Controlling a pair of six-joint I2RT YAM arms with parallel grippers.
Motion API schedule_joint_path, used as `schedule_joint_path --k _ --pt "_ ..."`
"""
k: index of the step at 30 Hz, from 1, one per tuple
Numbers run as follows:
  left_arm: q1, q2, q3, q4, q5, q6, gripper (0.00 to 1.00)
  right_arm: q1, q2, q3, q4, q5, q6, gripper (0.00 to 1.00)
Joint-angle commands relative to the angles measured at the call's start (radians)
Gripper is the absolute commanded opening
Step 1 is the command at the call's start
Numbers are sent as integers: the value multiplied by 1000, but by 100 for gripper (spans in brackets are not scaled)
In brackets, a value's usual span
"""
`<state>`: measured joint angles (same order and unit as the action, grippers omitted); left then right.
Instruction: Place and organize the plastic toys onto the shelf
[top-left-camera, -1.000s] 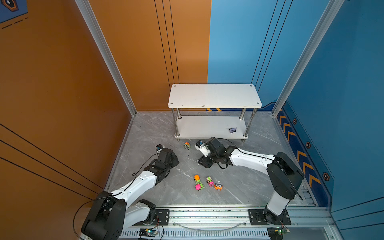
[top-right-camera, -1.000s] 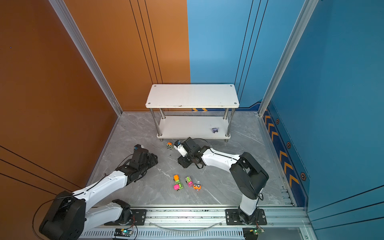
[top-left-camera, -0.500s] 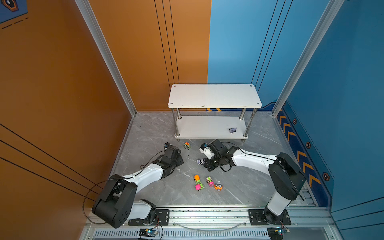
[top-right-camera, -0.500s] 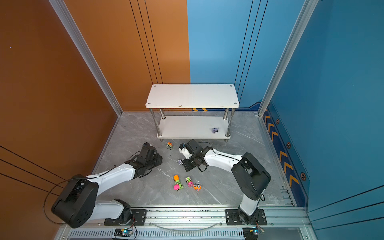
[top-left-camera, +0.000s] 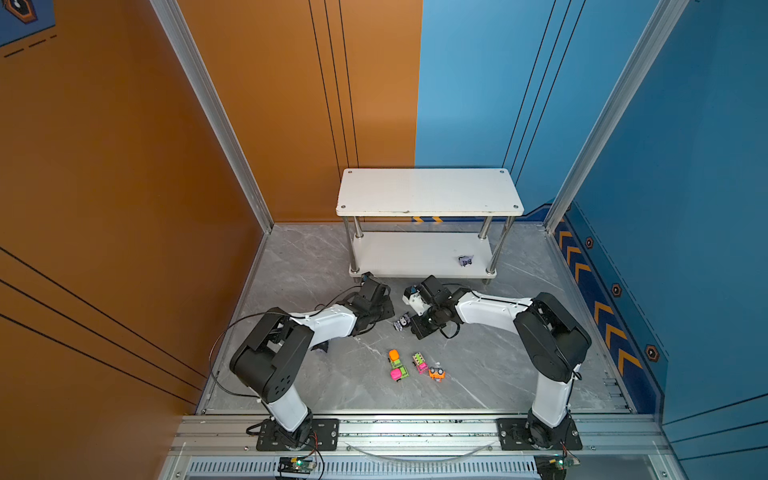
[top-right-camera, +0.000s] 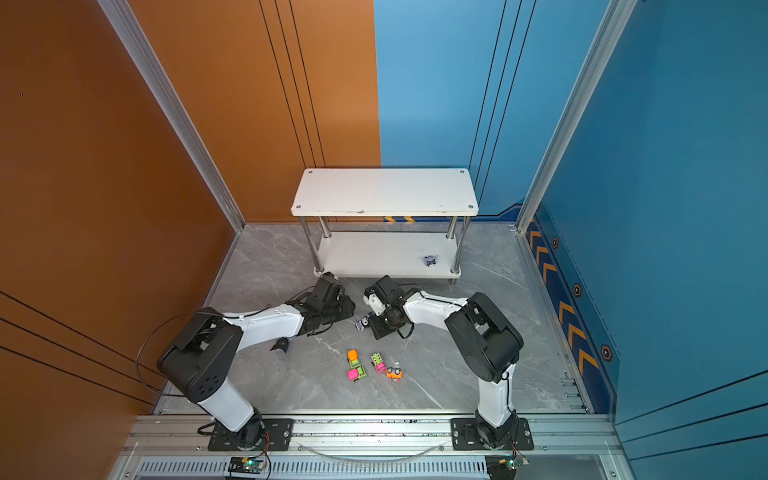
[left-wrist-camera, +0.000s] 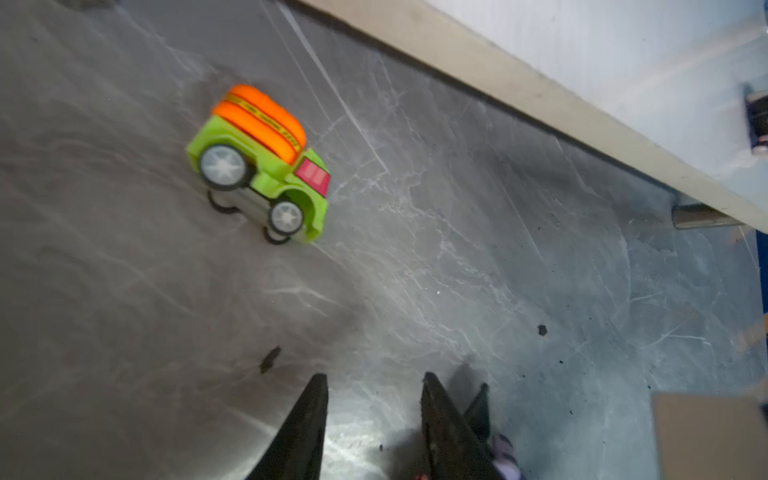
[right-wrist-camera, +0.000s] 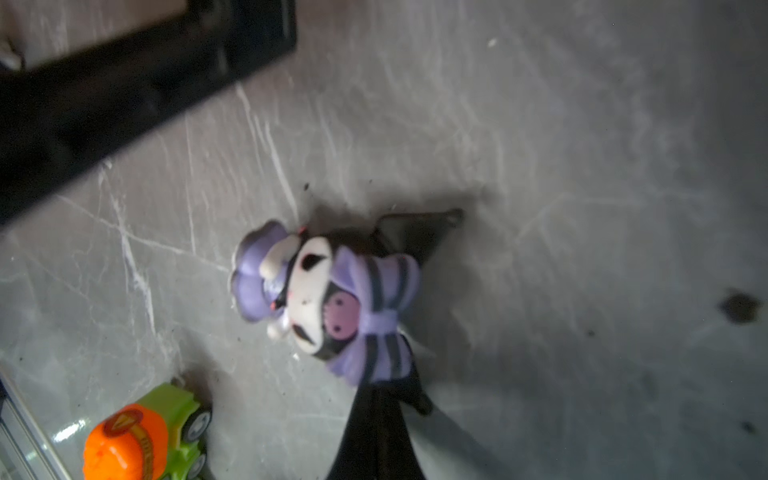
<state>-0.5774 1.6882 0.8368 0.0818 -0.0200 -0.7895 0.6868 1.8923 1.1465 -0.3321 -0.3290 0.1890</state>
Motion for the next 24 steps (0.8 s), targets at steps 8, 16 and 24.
schedule_joint_path --k 8,16,24 --pt "-22 -5 -4 17 17 -11 39 -84 125 199 -26 -2 25 0" --pt "-3 -87 -35 -17 -15 9 39 -79 16 171 -118 113 51 5" --pt "12 -152 -65 -42 -32 21 39 -7 -30 215 -266 196 67 56"
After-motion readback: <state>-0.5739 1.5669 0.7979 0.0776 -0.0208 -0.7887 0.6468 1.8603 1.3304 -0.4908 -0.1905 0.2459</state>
